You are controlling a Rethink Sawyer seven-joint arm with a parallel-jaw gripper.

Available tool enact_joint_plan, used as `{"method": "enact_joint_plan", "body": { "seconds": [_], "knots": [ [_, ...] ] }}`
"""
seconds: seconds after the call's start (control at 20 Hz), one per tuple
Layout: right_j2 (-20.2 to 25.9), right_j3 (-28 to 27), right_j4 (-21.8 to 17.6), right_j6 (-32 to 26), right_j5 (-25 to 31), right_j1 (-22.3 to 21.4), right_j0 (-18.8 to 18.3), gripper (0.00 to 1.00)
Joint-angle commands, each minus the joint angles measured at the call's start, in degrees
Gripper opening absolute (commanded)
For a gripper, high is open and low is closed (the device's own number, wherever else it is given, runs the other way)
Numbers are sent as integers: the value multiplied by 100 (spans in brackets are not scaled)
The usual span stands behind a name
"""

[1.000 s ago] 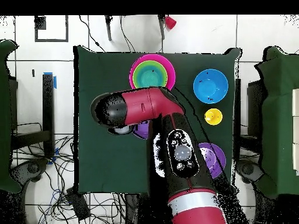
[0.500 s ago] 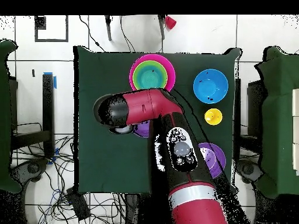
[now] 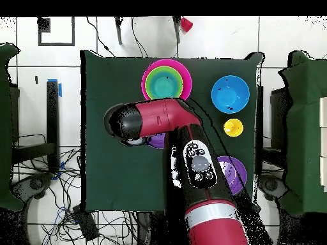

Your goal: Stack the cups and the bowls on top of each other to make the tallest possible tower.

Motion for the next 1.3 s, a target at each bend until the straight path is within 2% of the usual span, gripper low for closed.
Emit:
{"method": "enact_joint_plan", "body": {
  "seconds": [0.05, 0.15, 0.3, 0.45, 0.5, 0.65, 0.95, 1.05, 1.1, 1.15, 1.3],
  "knots": [
    [-173, 428, 128, 813, -166, 364, 76, 0],
    [-293, 406, 62, 879, -112, 293, 166, 0],
    [-181, 700, 420, 816, 96, -38, 90, 0],
    [-266, 679, 451, 759, 306, -139, 146, 0],
    [-212, 834, 543, 777, 84, -93, 109, 0],
    [-255, 980, 586, 807, -78, -143, 160, 0],
    [-181, 1135, 910, 804, -145, -211, 81, 0],
    [-263, 1041, 800, 761, -211, -253, 139, 0],
    [-337, 810, 597, 694, -327, -197, 195, 0],
    [-301, 684, 610, 678, -397, -141, 194, 0],
    [-258, 8, 645, 603, 164, 28, 257, 0]
  ]
}}
